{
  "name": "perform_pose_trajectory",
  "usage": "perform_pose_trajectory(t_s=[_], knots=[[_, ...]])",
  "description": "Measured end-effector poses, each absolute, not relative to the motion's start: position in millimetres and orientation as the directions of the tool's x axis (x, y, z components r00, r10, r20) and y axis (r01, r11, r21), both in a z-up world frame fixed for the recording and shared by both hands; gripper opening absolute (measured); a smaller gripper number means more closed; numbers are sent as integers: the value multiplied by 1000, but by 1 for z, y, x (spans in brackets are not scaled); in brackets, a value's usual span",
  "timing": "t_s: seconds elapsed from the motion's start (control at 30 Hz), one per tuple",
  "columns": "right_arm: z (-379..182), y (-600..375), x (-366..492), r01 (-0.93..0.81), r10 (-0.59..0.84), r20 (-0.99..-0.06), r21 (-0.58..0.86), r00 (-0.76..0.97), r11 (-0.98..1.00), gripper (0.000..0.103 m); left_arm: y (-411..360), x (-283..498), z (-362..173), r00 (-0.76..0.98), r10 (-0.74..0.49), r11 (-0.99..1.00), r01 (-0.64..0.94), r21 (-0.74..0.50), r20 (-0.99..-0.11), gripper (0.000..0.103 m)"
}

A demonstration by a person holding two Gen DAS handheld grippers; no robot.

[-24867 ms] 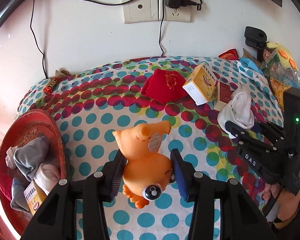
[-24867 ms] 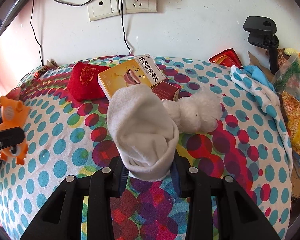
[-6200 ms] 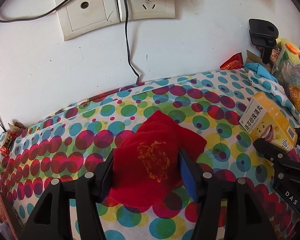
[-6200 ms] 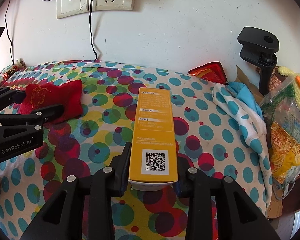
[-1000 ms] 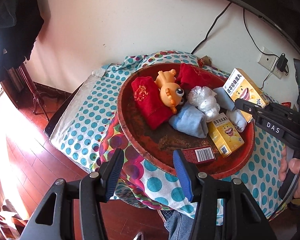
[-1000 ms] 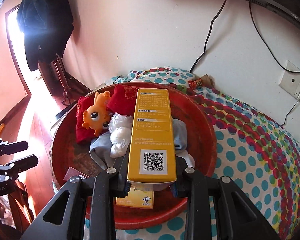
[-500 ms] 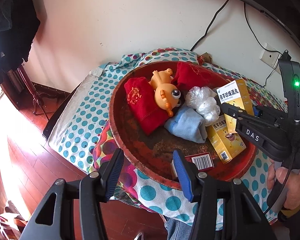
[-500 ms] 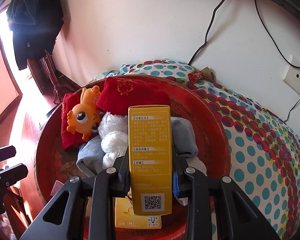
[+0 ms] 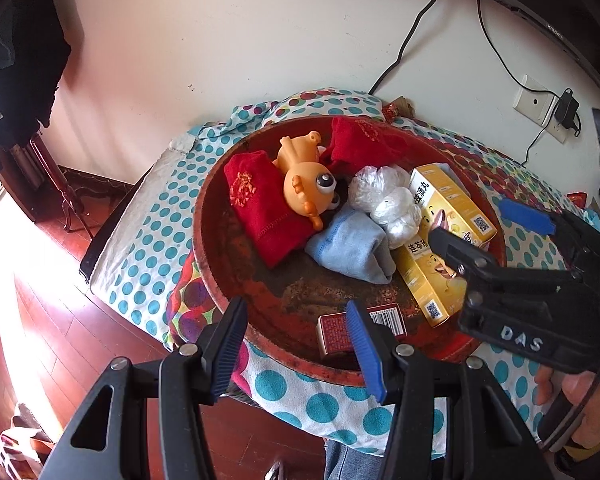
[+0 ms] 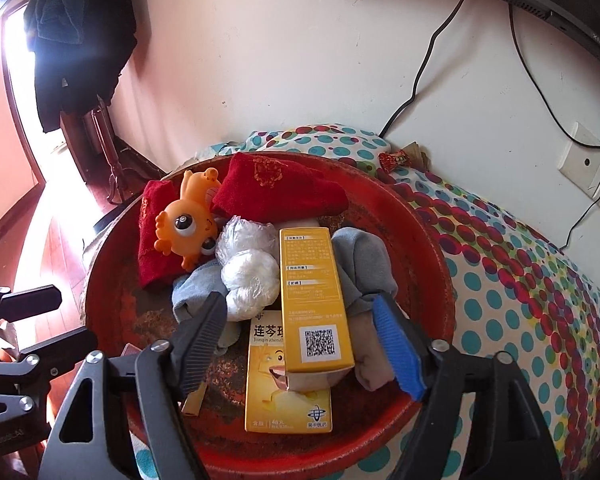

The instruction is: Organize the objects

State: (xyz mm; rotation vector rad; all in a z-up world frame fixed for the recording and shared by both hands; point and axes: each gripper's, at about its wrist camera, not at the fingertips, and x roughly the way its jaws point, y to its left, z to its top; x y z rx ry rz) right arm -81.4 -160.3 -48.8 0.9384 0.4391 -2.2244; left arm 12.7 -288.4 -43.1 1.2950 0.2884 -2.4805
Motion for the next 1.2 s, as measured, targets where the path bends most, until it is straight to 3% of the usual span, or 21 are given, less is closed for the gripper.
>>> perform_pose_trajectory(t_s=[0.03, 0.13, 0.43, 0.73, 1.2], knots=[[-47, -157, -78, 695, -444, -732, -55, -517, -717, 98, -288, 12, -43, -533, -194, -926, 377, -26, -823, 53], [-43, -146, -67, 690, -417, -745, -79, -520, -719, 103, -285, 11, -41, -529, -226, -923, 386, 6, -818, 53], [-41, -118, -38, 679, -379, -779, -79, -499, -730, 103, -276, 9, -35, -520, -260, -908, 418, 23, -814, 53], [-49, -101, -28, 673, -364, -806, -55, -466, -738, 103, -260, 4, -32, -474, -394, -877, 450, 168, -788, 53], [-51, -103, -24, 679, -352, -832, -39, -428, -733, 103, -249, 3, -28, -501, -314, -910, 400, 106, -806, 53]])
